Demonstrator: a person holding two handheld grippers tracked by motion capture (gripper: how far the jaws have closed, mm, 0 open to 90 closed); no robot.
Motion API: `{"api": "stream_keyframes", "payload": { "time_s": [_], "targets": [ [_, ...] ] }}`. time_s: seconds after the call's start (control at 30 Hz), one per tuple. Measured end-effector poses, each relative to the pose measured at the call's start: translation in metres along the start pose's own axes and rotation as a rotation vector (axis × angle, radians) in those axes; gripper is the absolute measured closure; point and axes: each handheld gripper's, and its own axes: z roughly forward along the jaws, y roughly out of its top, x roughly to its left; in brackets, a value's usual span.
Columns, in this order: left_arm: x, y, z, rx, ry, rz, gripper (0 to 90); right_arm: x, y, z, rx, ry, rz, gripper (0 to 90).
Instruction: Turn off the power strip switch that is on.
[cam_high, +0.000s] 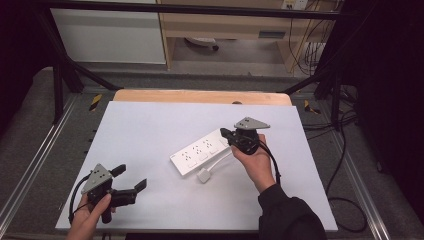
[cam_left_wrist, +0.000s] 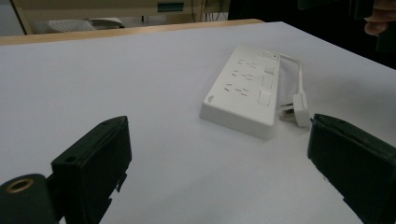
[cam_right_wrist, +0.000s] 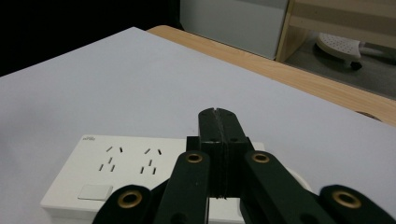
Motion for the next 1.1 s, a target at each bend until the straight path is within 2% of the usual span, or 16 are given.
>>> {"api": "stream_keyframes", "payload": {
  "time_s": [1.1],
  "targets": [
    [0.001,-0.001,0.001,0.013,0.010,0.008,6.1,0.007,-0.012,0.015,0.051,0.039,0.006,90.0]
  ]
}}
